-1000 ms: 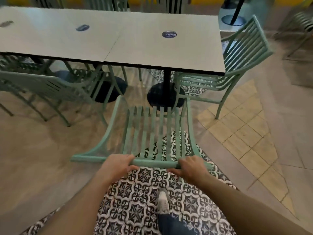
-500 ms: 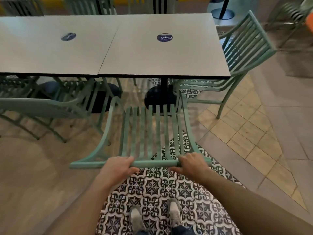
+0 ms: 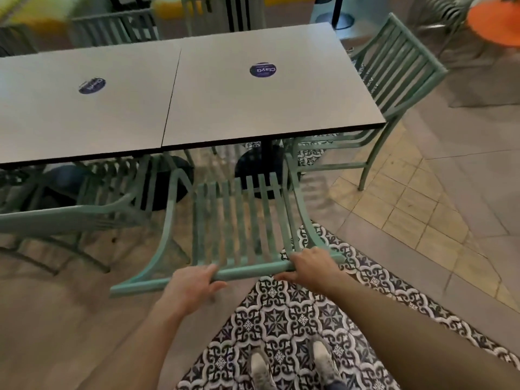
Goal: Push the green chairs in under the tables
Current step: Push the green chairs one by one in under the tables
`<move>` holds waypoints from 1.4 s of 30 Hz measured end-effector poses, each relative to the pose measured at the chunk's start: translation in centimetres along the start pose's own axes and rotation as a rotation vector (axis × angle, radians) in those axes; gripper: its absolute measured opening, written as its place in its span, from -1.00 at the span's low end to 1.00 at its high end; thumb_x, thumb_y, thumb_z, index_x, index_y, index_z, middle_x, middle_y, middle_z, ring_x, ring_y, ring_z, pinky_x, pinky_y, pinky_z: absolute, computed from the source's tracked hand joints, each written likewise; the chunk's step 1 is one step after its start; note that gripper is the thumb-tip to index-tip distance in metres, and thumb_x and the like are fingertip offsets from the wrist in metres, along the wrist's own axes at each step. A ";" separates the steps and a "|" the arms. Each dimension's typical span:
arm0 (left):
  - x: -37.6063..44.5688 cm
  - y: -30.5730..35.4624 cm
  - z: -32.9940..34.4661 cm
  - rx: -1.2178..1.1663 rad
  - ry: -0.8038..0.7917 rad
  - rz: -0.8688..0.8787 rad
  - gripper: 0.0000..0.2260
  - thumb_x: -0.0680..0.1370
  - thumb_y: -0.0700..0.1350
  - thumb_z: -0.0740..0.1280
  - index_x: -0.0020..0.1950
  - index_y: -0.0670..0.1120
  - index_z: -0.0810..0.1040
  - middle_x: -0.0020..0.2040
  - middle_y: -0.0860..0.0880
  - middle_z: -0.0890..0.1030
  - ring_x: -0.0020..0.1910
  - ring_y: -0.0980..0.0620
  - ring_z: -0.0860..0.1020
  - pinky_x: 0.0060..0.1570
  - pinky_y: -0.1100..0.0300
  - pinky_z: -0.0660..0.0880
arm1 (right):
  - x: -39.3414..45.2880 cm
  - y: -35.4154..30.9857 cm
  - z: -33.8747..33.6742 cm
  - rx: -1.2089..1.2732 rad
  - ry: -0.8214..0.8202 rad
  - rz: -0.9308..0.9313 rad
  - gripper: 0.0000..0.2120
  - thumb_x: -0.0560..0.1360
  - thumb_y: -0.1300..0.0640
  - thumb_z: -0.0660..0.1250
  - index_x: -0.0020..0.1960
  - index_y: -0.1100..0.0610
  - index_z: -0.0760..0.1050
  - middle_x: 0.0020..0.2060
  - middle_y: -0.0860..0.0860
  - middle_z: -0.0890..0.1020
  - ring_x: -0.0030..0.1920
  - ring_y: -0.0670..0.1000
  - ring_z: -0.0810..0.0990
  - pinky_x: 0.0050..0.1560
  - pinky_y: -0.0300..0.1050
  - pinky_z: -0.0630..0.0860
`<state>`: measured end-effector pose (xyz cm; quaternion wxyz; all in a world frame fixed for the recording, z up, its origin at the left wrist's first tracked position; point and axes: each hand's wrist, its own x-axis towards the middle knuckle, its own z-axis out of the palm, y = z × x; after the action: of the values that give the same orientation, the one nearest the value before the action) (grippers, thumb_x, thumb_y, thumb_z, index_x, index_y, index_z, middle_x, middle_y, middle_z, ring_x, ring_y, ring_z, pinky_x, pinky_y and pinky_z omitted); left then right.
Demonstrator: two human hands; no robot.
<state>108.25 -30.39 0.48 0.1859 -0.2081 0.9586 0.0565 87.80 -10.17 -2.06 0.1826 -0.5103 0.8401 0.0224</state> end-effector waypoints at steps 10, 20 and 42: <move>2.9 -4.7 -1.4 0.006 -0.018 0.017 -0.65 0.54 0.33 0.11 -0.07 0.05 0.38 -0.08 0.09 0.56 -0.03 0.05 0.57 -0.08 0.13 0.44 | 4.1 -2.5 -1.8 0.030 -0.047 0.078 -0.47 0.40 -0.47 0.13 -0.06 -0.01 0.45 -0.24 -0.09 0.54 -0.23 -0.09 0.53 -0.12 -0.15 0.54; 4.2 -6.7 -2.1 0.005 -0.043 0.008 -0.66 0.54 0.33 0.13 -0.08 0.07 0.40 -0.15 0.13 0.49 -0.14 0.08 0.52 -0.13 0.17 0.42 | 5.8 -3.5 -2.5 0.013 -0.028 0.077 -0.48 0.41 -0.49 0.09 -0.10 -0.04 0.42 -0.27 -0.09 0.52 -0.25 -0.09 0.50 -0.09 -0.11 0.51; 3.6 -5.7 -1.9 -0.009 -0.057 -0.022 -0.65 0.54 0.34 0.10 -0.12 0.07 0.36 -0.21 0.13 0.49 -0.21 0.14 0.50 -0.16 0.19 0.47 | 5.1 -3.3 -2.1 0.050 -0.026 0.130 -0.45 0.39 -0.50 0.11 -0.09 -0.02 0.41 -0.23 -0.07 0.55 -0.20 -0.04 0.53 -0.05 -0.03 0.52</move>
<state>106.95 -37.29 0.66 0.2129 -0.2177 0.9503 0.0646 87.94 -16.51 -1.25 0.2045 -0.4495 0.8693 0.0199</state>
